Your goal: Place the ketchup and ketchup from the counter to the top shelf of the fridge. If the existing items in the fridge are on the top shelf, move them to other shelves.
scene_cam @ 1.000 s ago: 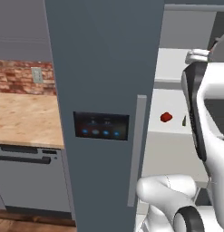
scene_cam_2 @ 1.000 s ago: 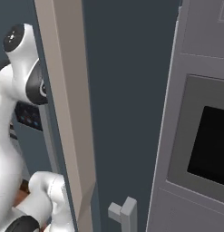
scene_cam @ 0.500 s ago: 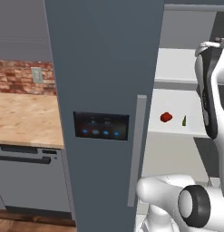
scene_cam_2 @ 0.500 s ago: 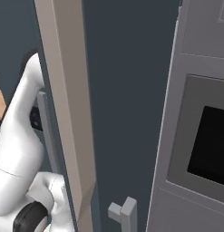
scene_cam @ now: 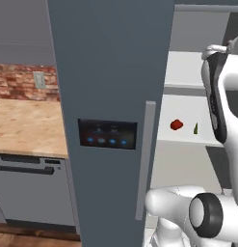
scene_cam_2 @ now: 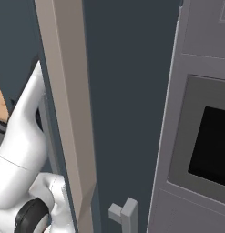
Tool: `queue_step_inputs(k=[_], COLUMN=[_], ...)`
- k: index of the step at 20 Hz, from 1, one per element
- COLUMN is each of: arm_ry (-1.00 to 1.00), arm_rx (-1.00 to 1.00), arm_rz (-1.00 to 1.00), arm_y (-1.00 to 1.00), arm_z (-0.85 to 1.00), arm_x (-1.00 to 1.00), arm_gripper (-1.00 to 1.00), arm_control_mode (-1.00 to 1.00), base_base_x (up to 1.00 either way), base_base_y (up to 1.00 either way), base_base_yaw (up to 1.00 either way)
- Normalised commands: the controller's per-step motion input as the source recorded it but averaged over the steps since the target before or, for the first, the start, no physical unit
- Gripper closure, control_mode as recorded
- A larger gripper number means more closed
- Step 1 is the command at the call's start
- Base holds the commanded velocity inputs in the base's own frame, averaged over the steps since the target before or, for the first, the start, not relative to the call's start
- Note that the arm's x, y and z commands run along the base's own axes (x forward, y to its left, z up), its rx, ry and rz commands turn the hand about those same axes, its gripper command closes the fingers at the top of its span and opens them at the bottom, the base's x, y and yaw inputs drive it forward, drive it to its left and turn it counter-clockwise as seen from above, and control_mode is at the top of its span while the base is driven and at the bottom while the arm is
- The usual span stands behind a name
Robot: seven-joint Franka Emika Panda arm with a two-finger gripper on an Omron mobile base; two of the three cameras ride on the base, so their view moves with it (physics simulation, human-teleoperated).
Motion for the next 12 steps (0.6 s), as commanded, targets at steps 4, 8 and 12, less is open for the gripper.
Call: queue_step_inputs(k=[4, 8, 12], arm_ry=[-0.05, -0.02, 0.0], arm_rx=[0.0, 0.0, 0.0], arm_rz=[0.0, 0.0, 0.0], arm_y=[0.0, 0.0, 0.0], arm_z=[-0.35, -0.14, 0.0], arm_x=[0.32, 0.42, 0.54], arm_gripper=[1.0, 1.0, 1.0], arm_control_mode=[-1.0, -1.0, -1.0], base_base_x=[0.0, 0.0, 0.0], base_base_y=[0.0, 0.0, 0.0], base_base_yaw=[0.0, 0.0, 0.0])
